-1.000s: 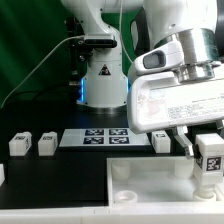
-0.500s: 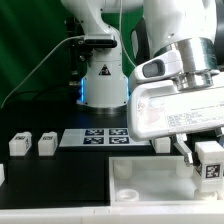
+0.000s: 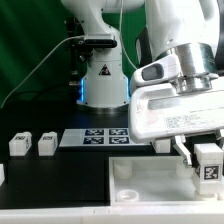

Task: Assemble one leg

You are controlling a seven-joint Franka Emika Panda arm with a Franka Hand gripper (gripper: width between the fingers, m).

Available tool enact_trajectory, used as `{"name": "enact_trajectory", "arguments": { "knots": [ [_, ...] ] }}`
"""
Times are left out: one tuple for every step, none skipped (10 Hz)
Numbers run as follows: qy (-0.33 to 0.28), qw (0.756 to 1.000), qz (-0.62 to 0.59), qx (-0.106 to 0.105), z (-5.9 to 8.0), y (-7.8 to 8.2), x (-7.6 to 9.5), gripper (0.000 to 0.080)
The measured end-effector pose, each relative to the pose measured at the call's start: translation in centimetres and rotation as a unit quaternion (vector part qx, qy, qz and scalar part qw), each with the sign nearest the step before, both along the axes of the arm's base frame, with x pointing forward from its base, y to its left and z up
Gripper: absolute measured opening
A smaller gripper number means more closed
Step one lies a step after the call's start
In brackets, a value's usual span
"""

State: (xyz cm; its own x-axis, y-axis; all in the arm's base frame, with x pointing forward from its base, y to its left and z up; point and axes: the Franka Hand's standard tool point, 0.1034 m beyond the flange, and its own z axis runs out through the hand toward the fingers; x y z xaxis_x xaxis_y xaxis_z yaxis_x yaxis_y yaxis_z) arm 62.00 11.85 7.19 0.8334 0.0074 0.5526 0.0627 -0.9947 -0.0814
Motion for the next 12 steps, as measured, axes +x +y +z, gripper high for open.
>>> {"name": "enact_trajectory", "arguments": {
  "knots": [
    [0.000, 1.000, 0.001, -0.001, 0.00, -0.04, 0.01, 0.0294],
    [0.000, 1.000, 0.001, -0.001, 0.00, -0.03, 0.01, 0.0294],
    [0.000, 1.000, 0.001, -0.001, 0.00, -0.04, 0.01, 0.0476],
    [0.000, 1.000, 0.001, -0.001, 0.00, -0.04, 0.01, 0.0476],
    [0.000, 1.000, 0.001, -0.001, 0.00, -0.04, 0.01, 0.0612],
    [0.000, 1.000, 0.001, -0.001, 0.00, -0.04, 0.01, 0.0638],
    [0.000, 1.000, 0.002, -0.001, 0.00, -0.04, 0.01, 0.0638],
    [0.000, 1.000, 0.002, -0.001, 0.00, -0.04, 0.01, 0.0648],
    [0.000, 1.000, 0.002, -0.001, 0.00, -0.04, 0.01, 0.0648],
    [0.000, 1.000, 0.002, -0.001, 0.00, -0.04, 0.01, 0.0649],
    [0.000, 1.000, 0.002, -0.001, 0.00, -0.04, 0.01, 0.0649],
    [0.000, 1.000, 0.002, -0.002, 0.00, -0.04, 0.01, 0.0649]
  ]
}}
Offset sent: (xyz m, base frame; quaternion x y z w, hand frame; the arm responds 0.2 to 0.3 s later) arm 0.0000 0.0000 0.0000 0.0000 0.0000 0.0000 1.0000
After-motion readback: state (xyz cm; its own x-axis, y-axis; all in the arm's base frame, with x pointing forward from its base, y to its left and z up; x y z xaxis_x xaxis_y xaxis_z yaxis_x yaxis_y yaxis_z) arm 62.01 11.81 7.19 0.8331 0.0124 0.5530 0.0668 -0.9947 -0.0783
